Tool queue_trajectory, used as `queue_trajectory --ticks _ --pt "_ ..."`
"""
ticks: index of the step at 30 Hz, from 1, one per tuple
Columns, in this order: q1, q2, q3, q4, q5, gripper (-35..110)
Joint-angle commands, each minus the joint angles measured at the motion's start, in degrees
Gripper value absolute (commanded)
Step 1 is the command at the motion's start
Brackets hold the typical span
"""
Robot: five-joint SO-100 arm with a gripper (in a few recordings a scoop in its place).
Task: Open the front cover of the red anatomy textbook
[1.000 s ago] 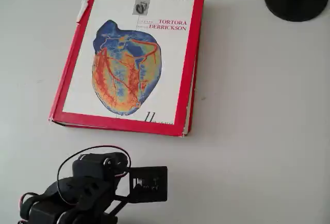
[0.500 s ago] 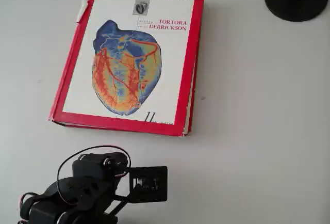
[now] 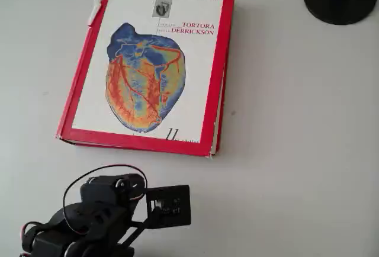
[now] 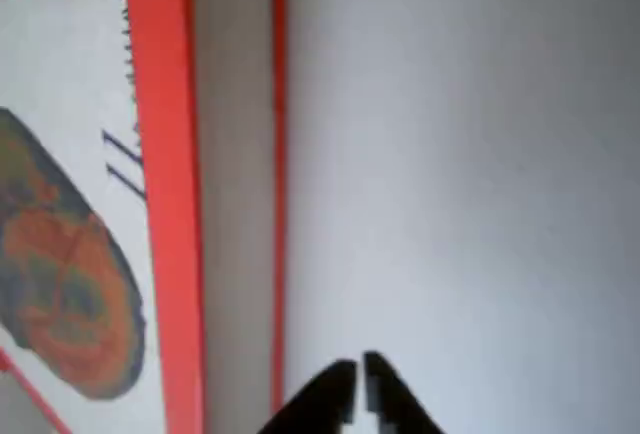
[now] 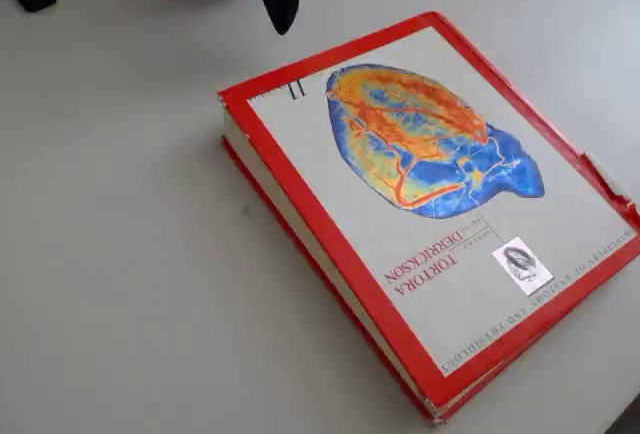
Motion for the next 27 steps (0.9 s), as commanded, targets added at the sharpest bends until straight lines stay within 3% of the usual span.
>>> queue_trajectory --ticks 1,4,9,20,27 --pt "2.81 0.09 1.49 -9.14 -0.88 0" --pt "5.36 0.09 2.81 -13.8 -16.52 0" --pt "10.37 0.0 4.83 -20.65 -15.73 13" --pt "10.99 -10.99 4.57 -33.66 -14.33 15" --pt "11.95 -13.89 3.96 -35.33 -13.89 16"
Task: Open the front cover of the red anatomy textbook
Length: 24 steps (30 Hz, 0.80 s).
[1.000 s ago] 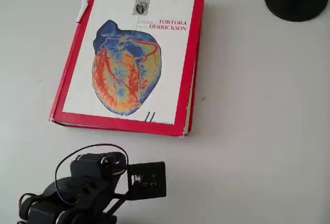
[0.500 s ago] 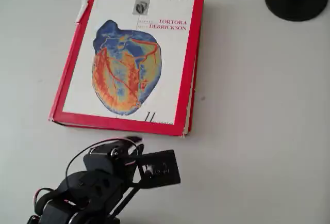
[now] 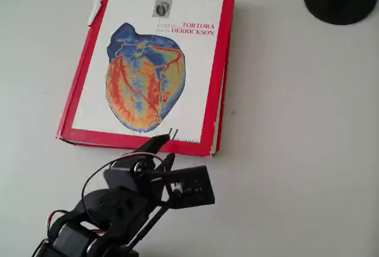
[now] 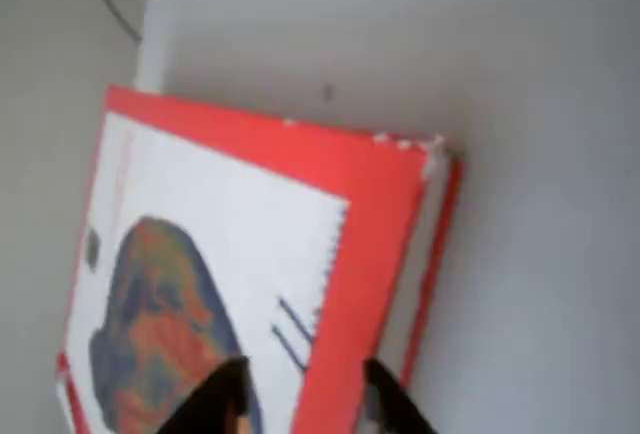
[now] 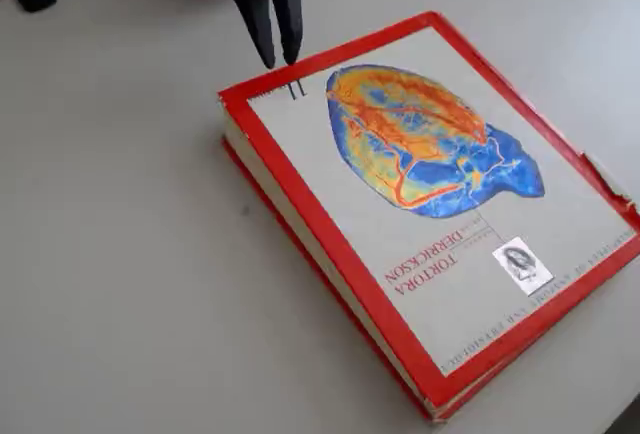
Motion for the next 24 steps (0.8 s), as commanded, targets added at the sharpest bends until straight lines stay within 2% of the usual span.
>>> queue_trajectory --ticks 1,17,24 --pt "1.67 -2.9 -1.49 -2.64 0.09 16" --pt "3.96 -21.36 -5.1 -19.6 0.35 17" --pt "3.69 -28.83 -9.67 -22.76 -1.05 16"
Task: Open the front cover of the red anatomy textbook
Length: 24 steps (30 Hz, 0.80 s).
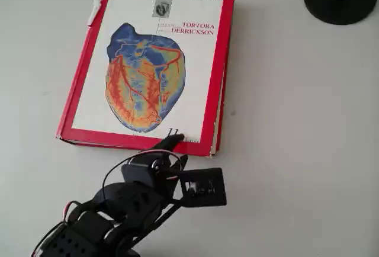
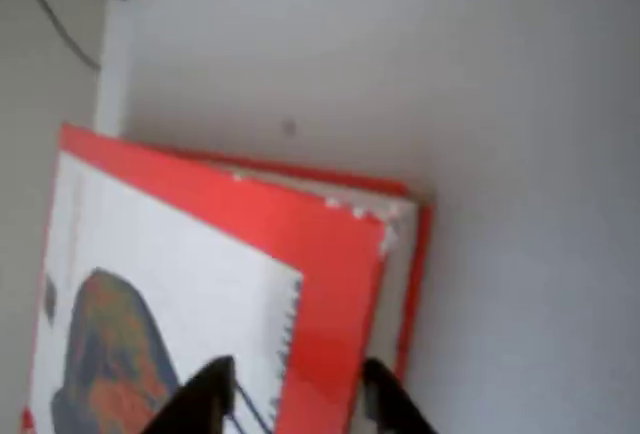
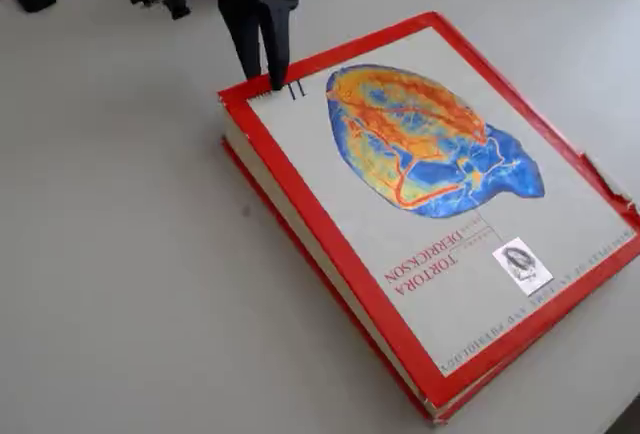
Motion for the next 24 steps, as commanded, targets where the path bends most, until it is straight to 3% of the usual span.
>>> queue_trajectory --ticks 1,24 --pt "0.09 -3.52 -7.21 -2.64 -1.14 16" --pt "-4.92 4.48 -21.97 15.82 -2.99 16"
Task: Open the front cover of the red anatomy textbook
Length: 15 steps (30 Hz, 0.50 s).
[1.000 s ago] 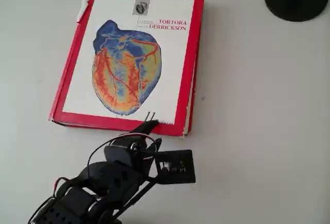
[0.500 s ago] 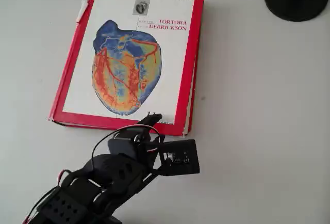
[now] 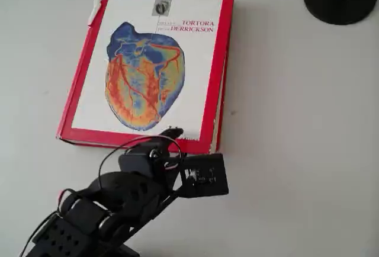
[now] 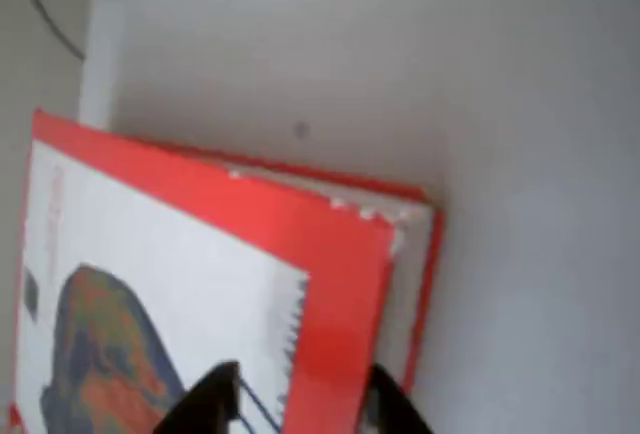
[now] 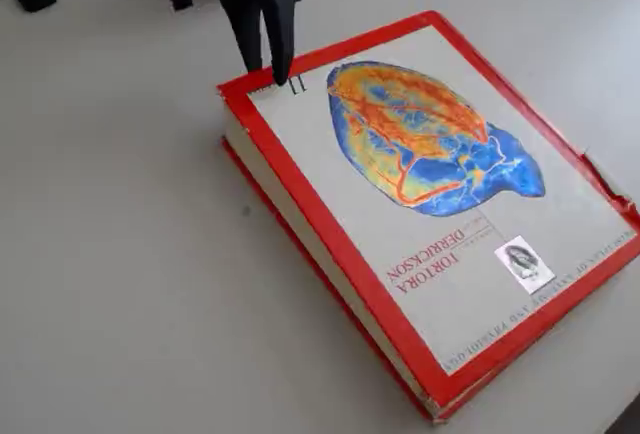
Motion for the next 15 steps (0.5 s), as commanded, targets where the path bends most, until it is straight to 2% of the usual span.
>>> queue_trajectory --ticks 1,15 --pt "-3.43 4.22 -11.87 2.9 -0.53 16" --pt "-9.67 5.1 -34.28 21.62 -0.53 16"
